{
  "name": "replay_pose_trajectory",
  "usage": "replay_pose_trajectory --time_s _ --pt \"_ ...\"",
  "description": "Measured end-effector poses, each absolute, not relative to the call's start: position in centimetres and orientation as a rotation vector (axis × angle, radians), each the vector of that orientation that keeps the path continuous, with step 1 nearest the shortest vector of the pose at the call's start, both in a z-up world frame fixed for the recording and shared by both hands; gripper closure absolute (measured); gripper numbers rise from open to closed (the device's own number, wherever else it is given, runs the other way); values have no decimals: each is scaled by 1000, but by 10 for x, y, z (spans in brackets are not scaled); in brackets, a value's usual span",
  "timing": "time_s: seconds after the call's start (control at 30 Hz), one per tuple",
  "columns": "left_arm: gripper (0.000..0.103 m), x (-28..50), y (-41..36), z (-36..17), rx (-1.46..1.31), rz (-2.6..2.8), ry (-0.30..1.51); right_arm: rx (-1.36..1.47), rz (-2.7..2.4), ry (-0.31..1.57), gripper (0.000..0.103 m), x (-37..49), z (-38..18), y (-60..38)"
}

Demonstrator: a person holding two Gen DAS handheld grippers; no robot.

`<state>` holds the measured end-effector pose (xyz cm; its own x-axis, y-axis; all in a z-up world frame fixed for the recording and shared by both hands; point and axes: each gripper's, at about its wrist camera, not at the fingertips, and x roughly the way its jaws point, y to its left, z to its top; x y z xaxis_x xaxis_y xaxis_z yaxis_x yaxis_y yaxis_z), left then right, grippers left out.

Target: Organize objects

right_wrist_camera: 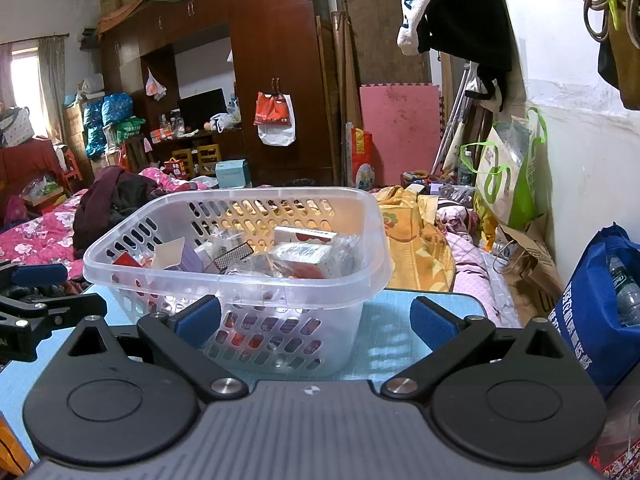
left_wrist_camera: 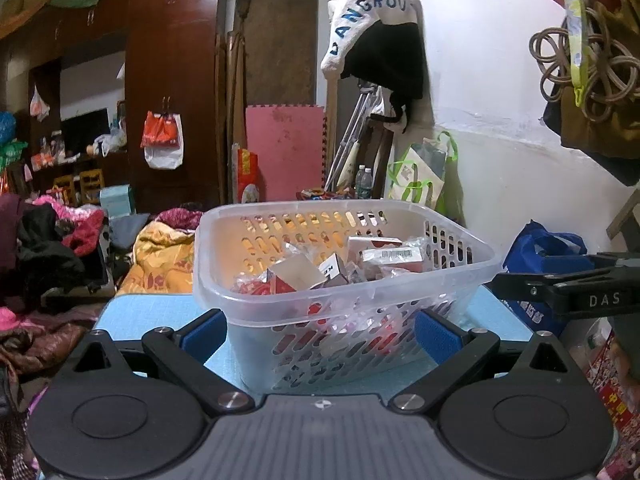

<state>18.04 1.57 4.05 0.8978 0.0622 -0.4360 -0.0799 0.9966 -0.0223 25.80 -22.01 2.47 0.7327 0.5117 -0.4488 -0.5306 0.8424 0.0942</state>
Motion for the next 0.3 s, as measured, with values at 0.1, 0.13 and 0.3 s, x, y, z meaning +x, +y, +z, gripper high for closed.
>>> replay_pose_trajectory --time_s 0.1,0.13,0.3 --pt "2 180 12 42 -20 79 441 -41 574 481 0 258 24 -220" --pt "2 179 11 42 -17 77 441 -42 574 481 0 258 24 -220" --pt "2 179 10 45 -31 74 434 -35 578 476 0 258 25 -222"
